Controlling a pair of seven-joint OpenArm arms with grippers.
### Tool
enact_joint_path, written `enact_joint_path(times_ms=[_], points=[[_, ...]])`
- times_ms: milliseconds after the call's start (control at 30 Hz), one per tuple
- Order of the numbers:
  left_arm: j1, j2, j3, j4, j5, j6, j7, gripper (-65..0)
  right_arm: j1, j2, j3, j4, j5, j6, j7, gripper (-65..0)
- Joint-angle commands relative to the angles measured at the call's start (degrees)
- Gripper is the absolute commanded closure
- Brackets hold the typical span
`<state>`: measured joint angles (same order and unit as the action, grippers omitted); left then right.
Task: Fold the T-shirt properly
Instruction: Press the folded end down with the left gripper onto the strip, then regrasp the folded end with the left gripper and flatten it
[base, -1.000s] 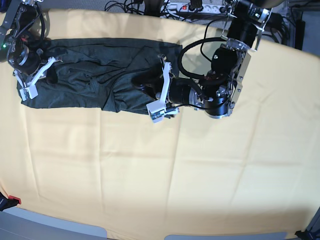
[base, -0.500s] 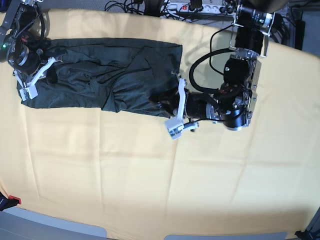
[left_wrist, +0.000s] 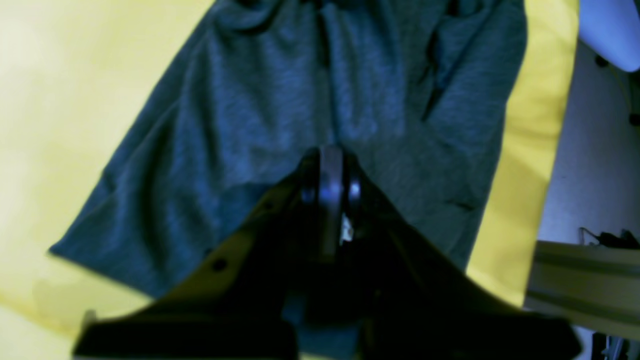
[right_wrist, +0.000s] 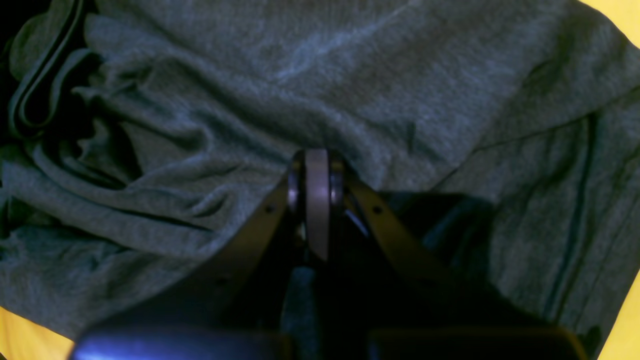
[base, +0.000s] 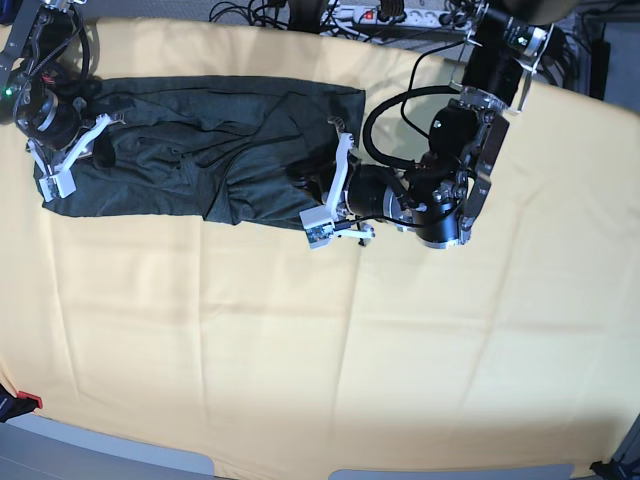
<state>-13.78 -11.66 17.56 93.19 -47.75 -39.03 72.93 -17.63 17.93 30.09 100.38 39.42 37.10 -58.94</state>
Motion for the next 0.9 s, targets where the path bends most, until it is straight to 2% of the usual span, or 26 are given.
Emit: enact_joint_path(times_ms=[0,300,367,433,533,600,700,833,867], points=[[-1.1,0.1,0.0,0.8,-1.5,0.0,-1.4,0.0,0.1,0.8,0.3,0.7,-0.5,-0.1,-0.4,0.0],[-1.1,0.1,0.4,0.8,-1.9,-0.2,-1.1,0.0,0.2,0.8,0.3,0.7,-0.5,-0.3,-0.4,0.0],[-1.1,0.3,0.4,0.8,-4.1,-0.2,-0.9,0.0,0.2,0.8,0.3,0.7,-0.5,-1.0,-0.4,0.0],[-1.1,0.5,0.5,0.8,-11.4,-0.4,0.5,0.0,0.1,0.8,0.3,0.7,-0.5,-1.3,-0.4,0.0],[-1.2,1.9,0.4,0.8,-27.2,-1.0,5.3,0.0,0.1,0.8,0.3,0.7,-0.5,-1.3,-0.4,0.0],[-1.5,2.5,0.4,0.8,-31.5,-1.0,7.1,0.0,0.1,0.8,0.3,0.7,-0.5,-1.3,-0.4,0.0],[-2.1,2.2,-0.9,0.8,-27.8,-1.0,7.1,0.0,0.1,0.8,0.3,0.7,-0.5,-1.3,-0.4,0.0],[-2.3,1.7,-4.2,0.9,-15.3,-1.0,7.1,0.0,0.1,0.8,0.3,0.7,-0.5,-1.3,-0.4,0.0],[-2.1,1.0,-4.1,0.9,-12.8,-1.0,5.7,0.0,0.2,0.8,0.3,0.7,-0.5,-1.3,-0.4,0.0]])
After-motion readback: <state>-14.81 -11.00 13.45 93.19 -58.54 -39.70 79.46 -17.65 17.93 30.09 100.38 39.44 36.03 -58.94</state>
